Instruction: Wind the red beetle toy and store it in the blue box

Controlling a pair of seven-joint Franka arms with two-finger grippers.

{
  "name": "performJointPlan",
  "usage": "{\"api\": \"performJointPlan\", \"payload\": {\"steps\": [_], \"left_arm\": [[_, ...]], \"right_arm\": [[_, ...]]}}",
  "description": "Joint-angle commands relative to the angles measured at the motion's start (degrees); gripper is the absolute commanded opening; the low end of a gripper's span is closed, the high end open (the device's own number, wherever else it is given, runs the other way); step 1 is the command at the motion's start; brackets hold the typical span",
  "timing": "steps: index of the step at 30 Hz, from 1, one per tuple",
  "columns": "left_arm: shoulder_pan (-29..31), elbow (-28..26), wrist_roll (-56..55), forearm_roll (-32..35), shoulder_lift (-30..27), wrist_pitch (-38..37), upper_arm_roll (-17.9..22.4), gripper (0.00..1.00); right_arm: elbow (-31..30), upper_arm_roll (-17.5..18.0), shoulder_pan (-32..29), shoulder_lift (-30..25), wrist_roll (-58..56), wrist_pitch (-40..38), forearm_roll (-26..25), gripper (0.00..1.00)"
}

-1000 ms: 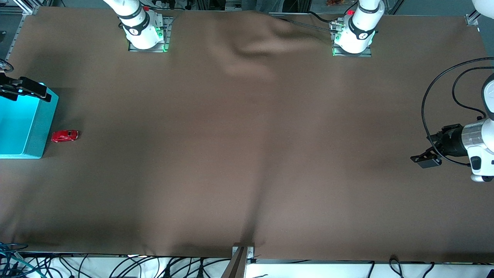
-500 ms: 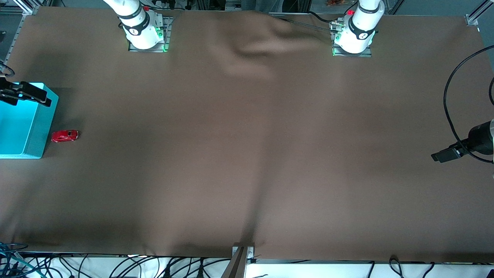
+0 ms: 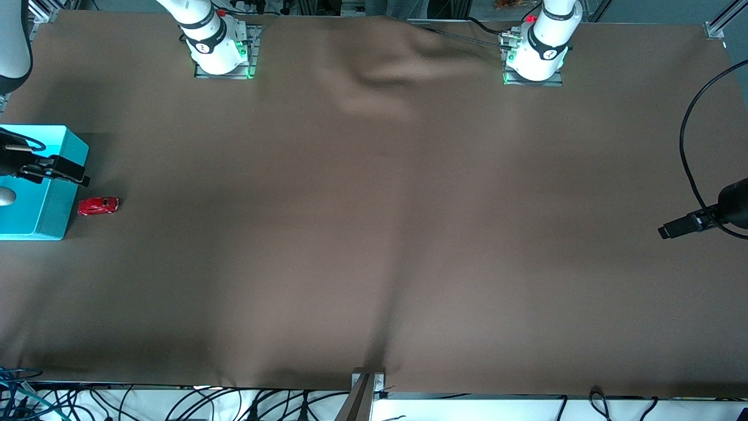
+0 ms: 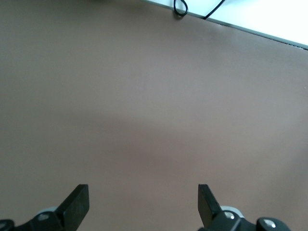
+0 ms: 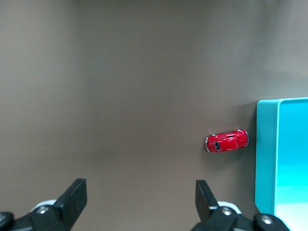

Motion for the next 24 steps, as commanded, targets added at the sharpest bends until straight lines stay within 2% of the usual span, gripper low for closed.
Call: {"api": "performJointPlan", "payload": {"steps": [1,16,24], "left_arm": [[-0.4,0.8,1.1,0.7,0.0,1.3,0.1,1.00],[-0.4,0.8,1.1,0.7,0.0,1.4,0.2,1.00],[-0.3,0.8,1.0,0.7,0.0,1.4,0.2,1.00]], "right_arm": [[-3.6,0.1,-1.2,-0.6,7.1,4.4,0.1,1.00],[-8.1,-0.2,-3.6,0.3,20.3,9.0,0.1,1.00],[-8.2,-2.7,-3.9,1.9,25.0,9.1,0.2,1.00]]}}
